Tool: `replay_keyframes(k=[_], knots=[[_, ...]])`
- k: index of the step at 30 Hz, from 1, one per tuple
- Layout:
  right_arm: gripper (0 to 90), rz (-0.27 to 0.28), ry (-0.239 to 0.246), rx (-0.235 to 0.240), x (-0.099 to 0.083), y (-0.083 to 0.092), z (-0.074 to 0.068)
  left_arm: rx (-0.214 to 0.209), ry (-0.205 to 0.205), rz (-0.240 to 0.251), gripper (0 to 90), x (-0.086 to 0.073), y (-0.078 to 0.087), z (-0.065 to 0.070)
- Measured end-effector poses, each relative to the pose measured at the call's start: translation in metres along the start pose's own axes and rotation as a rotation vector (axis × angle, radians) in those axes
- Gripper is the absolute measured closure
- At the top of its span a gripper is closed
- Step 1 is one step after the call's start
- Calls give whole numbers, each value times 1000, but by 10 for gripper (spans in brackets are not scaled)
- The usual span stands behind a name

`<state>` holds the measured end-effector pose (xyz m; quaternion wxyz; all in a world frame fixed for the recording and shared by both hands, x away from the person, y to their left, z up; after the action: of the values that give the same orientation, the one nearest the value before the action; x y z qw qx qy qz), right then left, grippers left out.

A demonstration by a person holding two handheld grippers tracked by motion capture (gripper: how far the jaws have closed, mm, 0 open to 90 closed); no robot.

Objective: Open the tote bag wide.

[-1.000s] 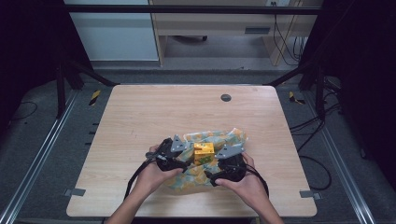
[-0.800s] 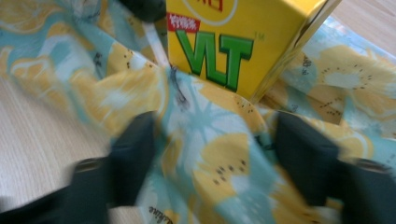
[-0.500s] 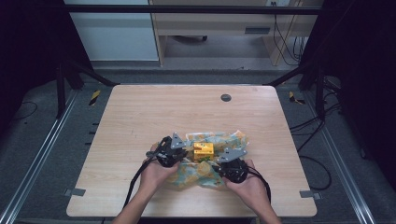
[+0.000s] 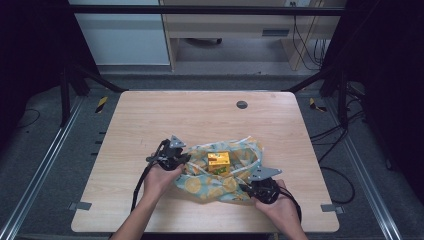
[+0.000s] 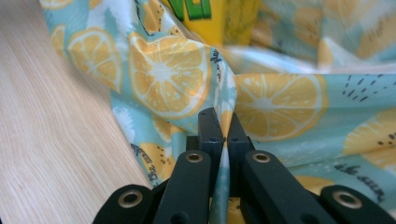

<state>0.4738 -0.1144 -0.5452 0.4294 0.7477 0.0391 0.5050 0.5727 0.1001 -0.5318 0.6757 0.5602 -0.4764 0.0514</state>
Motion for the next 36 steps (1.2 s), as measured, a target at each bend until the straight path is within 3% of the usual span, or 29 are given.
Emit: replay_keyframes(k=[11,25,33,36], knots=[[900,-16,-72,10,-24,4,15,10,46,-41,885,-10,-11,-22],[900,-27,-110,31,-33,1,18,-5,74,-62,887,-17,-18,-27],[900,-32,-116,26,-36,4,16,18,49,-61,888,-17,-15,-26],[900,-31,-116,26,-36,4,15,20,58,-56,888,-18,-14,-26]])
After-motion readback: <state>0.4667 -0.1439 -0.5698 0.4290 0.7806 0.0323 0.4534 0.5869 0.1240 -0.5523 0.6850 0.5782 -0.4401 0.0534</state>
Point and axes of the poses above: each handheld gripper's, and its own axes: y roughly backward along the jaws, x roughly out of its top, z roughly to its right, the point moved 10 cm from there along -y, roughly forward along the jaws, and after that the axes turned 8 degrees about x, right-handed, at the moved point
